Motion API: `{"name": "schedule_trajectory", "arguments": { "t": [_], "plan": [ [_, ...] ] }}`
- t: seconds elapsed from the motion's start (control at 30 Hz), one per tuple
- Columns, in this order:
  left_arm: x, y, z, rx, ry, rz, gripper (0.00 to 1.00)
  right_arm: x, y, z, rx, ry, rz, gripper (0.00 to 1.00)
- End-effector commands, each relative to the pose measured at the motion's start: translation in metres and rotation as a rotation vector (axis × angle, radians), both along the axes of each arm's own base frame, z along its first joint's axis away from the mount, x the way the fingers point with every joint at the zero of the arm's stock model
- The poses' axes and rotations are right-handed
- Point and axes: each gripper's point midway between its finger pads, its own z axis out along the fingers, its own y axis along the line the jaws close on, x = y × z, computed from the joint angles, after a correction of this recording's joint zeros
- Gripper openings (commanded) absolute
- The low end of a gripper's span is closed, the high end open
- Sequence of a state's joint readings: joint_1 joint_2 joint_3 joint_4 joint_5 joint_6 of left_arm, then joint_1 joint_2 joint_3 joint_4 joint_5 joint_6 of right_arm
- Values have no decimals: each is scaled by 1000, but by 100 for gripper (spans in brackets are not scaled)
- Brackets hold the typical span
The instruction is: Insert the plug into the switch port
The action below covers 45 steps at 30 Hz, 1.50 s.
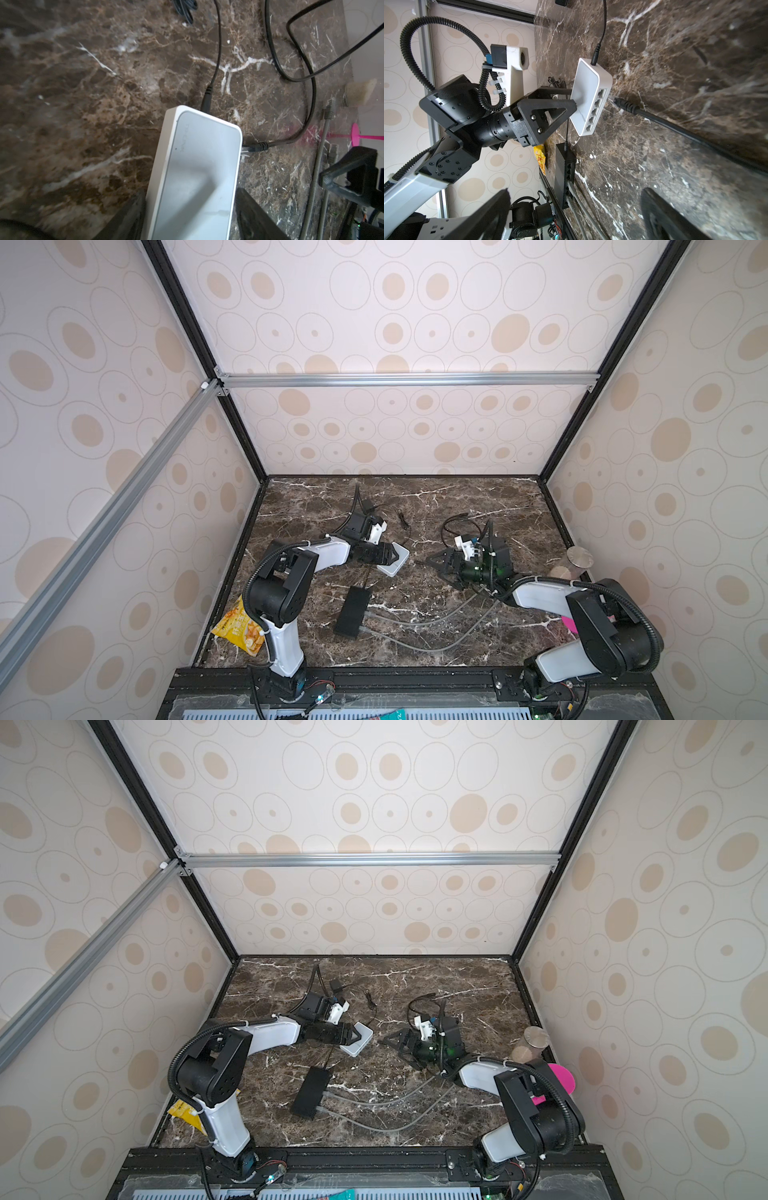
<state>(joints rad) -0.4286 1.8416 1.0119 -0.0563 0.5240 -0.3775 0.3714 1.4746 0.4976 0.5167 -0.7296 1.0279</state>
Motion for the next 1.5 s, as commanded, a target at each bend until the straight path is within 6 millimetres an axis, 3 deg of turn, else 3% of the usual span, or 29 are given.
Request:
{"name": "schedule_trajectory", "arguments": {
  "t": [0.0, 0.47, 0.57, 0.67, 0.77, 0.83, 0.97, 1.2, 1.47],
  "plan": [
    [-9, -7, 8, -40, -5, -46, 69, 5, 6, 9, 24, -20, 12, 100],
    [-19, -7, 20, -76, -22, -64, 69, 7, 6, 28, 2, -100, 37, 97],
    [-14, -5, 48, -91, -96, -66, 69, 10, 7, 36, -70, -108, 84, 88],
    [1, -1, 96, -114, -225, -87, 70, 15, 0, 43, -253, -145, 158, 78],
    [17, 3, 146, -96, -379, -127, 70, 22, -16, 45, -483, -194, 252, 58],
    [27, 8, 173, -72, -479, -131, 71, 26, -34, 31, -688, -166, 321, 51],
    [32, 15, 200, -61, -625, -138, 72, 26, -49, 6, -890, -100, 459, 47],
    [18, 32, 205, -110, -744, -76, 76, 16, -42, -26, -1049, -88, 599, 47],
    [16, 32, 220, -140, -731, -77, 76, 15, -32, -49, -1204, -146, 728, 44]
  ]
}}
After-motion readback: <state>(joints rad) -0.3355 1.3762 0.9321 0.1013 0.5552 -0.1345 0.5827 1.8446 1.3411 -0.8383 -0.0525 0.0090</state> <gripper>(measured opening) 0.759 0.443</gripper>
